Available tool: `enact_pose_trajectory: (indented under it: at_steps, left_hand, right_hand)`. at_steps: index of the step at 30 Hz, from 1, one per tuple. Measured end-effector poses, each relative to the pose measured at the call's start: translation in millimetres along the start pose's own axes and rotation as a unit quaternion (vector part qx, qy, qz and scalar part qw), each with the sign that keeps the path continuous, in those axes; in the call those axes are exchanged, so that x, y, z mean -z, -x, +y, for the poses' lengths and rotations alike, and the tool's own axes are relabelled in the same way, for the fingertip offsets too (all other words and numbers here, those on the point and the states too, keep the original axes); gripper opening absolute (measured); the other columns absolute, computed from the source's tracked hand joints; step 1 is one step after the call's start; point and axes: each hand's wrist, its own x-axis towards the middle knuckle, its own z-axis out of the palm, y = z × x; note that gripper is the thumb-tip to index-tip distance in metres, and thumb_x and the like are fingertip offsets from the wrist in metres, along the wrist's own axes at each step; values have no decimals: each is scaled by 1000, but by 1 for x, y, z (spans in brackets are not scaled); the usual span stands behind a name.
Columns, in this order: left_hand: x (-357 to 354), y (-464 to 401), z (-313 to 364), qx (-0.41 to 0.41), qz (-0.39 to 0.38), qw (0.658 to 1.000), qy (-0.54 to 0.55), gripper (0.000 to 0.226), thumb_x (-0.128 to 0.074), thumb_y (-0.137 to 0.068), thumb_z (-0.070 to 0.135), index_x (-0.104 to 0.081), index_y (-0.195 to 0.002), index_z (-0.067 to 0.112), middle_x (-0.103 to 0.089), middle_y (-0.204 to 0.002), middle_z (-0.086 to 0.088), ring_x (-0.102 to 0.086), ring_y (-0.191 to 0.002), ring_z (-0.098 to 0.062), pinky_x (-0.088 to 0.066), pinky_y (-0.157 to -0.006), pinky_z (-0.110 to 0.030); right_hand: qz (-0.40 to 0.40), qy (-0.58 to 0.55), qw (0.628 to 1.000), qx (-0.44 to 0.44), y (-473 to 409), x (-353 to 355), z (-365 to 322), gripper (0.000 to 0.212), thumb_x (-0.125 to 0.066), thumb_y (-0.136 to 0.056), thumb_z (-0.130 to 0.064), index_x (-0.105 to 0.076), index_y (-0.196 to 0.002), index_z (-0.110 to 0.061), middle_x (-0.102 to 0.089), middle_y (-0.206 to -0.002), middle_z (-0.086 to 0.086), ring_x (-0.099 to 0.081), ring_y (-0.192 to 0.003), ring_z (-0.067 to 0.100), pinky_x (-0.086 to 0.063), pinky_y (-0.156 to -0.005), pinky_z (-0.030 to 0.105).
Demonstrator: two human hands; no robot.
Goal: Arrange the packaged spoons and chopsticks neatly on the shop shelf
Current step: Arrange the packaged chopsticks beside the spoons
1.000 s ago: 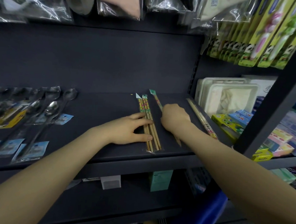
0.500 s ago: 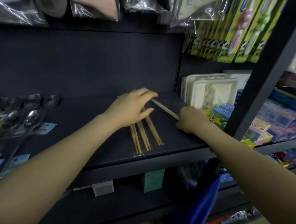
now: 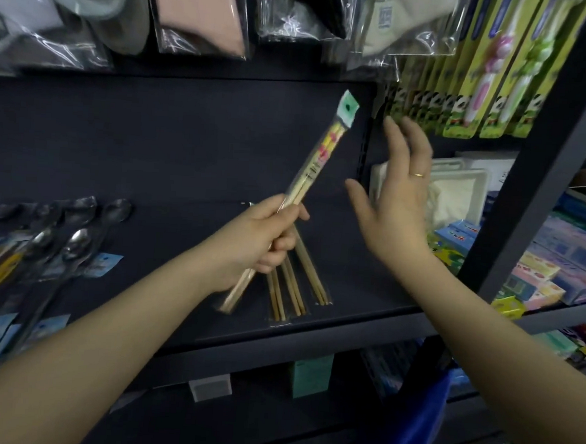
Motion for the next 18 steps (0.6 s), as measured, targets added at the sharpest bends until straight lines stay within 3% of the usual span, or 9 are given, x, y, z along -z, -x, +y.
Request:
enact_pose_trajectory:
  at_steps: [1, 2, 4, 7, 10, 13, 15, 18]
  left_hand:
    - [-2, 2, 0, 8, -12, 999, 37, 23, -37, -96, 36, -53, -89, 21, -39, -49, 9, -25, -34, -3, -21, -31, -13]
    - [-3, 4, 0, 18, -21, 997, 75, 24, -36, -96, 36, -53, -89, 20, -38, -49, 7, -25, -33, -3, -20, -31, -13]
    - [-9, 5, 1, 42, -32, 989, 137, 25, -36, -97, 35, -51, -87, 17, -37, -48, 6, -26, -32, -3, -20, -30, -12]
    - [-23, 5, -2, 81, -51, 971, 217, 26, -35, -97, 32, -49, -86, 14, -36, -47, 4, -29, -32, -4, -23, -29, -12]
    - [-35, 2, -3, 108, -57, 962, 245, 30, -34, -98, 31, -52, -85, 11, -42, -48, 3, -44, -37, -8, -37, -34, -17]
    - [-37, -4, -4, 92, -11, 983, 156, 32, -38, -97, 27, -61, -92, 6, -58, -60, -3, -64, -59, -16, -55, -55, -24]
    - [-34, -4, -6, 11, 29, 999, -14, 24, -42, -96, 24, -64, -97, 12, -63, -75, 0, -64, -70, -10, -54, -62, -20]
    - [-25, -3, -8, -93, 78, 972, -200, 14, -50, -91, 25, -62, -99, 26, -64, -83, 9, -61, -71, 1, -49, -60, -15]
  right_hand:
    - [-37, -103, 991, -75, -3, -2, 0, 56, -58, -88, -14, -34, -138, -6, -39, -134, 14, -49, -115, 18, -33, -97, 9]
    - [-83, -220, 958, -162, -6, -3, -2, 44, -54, -92, -16, -40, -132, -7, -47, -123, 9, -57, -94, 11, -43, -82, 8]
    - [-161, -387, 863, -283, -11, -8, -1, 16, -48, -95, -19, -56, -107, -12, -59, -100, 4, -56, -63, 7, -46, -56, 15]
    - [-247, -400, 831, -296, -9, -15, 2, 16, -51, -93, -16, -61, -80, -16, -61, -74, -2, -52, -56, 10, -41, -53, 21]
    - [-301, -442, 781, -321, -10, -20, 5, 20, -50, -93, -12, -61, -77, -11, -60, -62, -1, -49, -52, 10, -38, -50, 20]
    - [-304, -393, 790, -360, -21, -24, 11, 20, -52, -90, -10, -60, -71, -12, -57, -52, -4, -45, -45, 7, -35, -39, 15]
    - [-283, -355, 804, -383, -29, -31, 16, 25, -52, -89, -11, -54, -64, -13, -49, -50, -1, -41, -43, 9, -33, -36, 16]
    - [-264, -300, 830, -389, -35, -43, 26, 33, -54, -87, -16, -47, -55, -14, -44, -41, -3, -38, -41, 12, -31, -35, 15]
